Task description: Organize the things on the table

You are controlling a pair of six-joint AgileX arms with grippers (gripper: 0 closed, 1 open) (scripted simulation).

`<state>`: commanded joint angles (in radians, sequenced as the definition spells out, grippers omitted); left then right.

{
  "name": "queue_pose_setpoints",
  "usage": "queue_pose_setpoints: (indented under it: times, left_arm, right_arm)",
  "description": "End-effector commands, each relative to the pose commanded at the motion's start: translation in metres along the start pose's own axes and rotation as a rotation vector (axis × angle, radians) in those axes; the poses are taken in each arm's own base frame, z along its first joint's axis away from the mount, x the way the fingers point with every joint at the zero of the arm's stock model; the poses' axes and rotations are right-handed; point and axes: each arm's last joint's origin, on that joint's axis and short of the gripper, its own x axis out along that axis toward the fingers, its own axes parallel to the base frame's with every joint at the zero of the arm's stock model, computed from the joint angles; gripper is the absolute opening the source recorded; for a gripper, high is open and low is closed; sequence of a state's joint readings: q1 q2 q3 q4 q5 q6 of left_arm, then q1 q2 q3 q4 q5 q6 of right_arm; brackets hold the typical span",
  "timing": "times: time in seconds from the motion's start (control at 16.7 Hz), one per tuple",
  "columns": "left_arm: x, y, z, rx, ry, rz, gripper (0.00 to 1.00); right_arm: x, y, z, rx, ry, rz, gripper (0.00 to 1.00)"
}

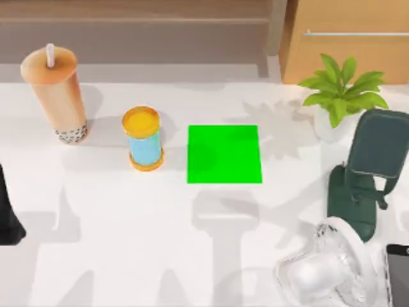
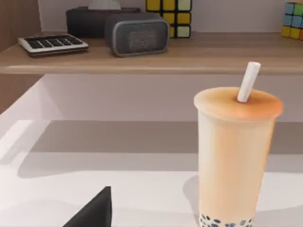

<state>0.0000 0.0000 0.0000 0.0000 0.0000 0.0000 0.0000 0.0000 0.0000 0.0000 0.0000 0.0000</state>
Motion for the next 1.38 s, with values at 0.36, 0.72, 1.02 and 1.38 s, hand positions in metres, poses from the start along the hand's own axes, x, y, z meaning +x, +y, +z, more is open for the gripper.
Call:
queue_pose_setpoints:
  times: [0.36,0.72,1.02,1.38]
  left_arm:
    - [0.000,0.000,0.000,0.000,0.000,0.000,1.00]
    - [0.000,0.000,0.000,0.000,0.000,0.000,1.00]
    - [0.000,0.000,0.000,0.000,0.000,0.000,1.00]
    - [0.000,0.000,0.000,0.000,0.000,0.000,1.00]
  right_arm:
    - [0.002,-0.003,0.014,0.025,0.113,-0.032,1.00]
    - [0.030,-0.019,0.046,0.142,0.615,-0.169,1.00]
    - [0.080,-0.045,0.050,0.292,1.117,-0.316,1.00]
    - [0.121,-0.076,0.044,0.434,1.465,-0.436,1.00]
